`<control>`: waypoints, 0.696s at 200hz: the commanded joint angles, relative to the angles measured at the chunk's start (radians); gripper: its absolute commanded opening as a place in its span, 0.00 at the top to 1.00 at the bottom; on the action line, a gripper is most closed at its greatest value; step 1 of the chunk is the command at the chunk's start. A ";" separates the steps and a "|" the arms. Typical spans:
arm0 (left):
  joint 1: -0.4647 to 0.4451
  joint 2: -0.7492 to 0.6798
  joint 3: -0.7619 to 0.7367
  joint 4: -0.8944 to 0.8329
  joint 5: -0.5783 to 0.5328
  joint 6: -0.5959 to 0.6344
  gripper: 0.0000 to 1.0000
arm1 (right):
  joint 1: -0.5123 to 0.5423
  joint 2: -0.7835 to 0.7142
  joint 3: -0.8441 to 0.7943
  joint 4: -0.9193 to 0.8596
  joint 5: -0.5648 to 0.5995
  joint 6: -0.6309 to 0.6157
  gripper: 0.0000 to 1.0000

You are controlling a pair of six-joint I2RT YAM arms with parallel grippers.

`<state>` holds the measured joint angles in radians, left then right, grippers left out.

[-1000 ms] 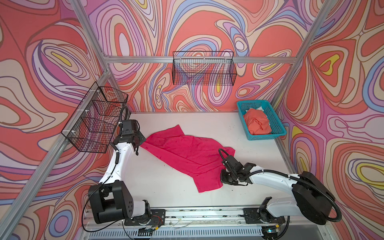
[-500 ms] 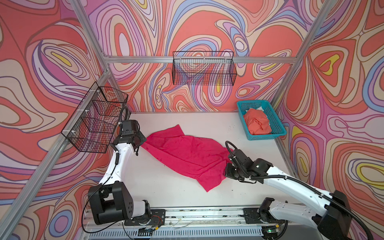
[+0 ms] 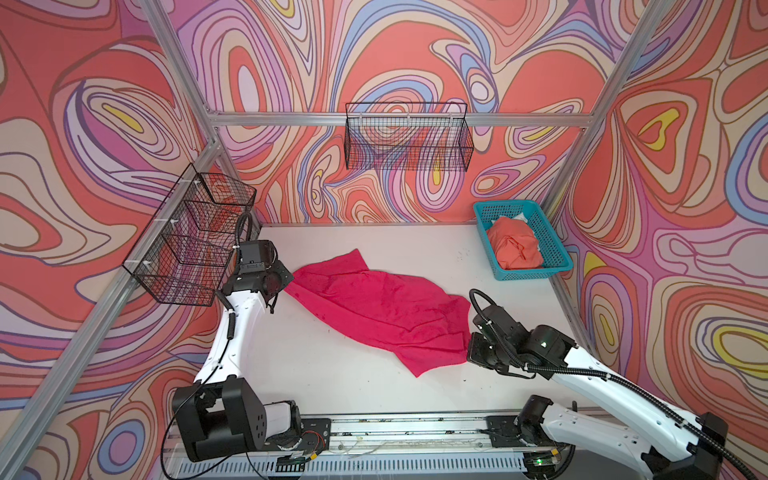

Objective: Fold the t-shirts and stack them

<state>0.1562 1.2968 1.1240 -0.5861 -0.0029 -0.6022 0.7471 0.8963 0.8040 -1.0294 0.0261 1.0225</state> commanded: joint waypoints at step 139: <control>-0.079 0.079 0.476 0.128 0.232 -0.087 1.00 | -0.235 0.332 1.003 0.283 0.356 -0.515 1.00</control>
<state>0.0795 1.3384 1.4998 -0.5556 0.1577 -0.6376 0.5209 1.1812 1.6600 -0.8120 0.2359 0.7013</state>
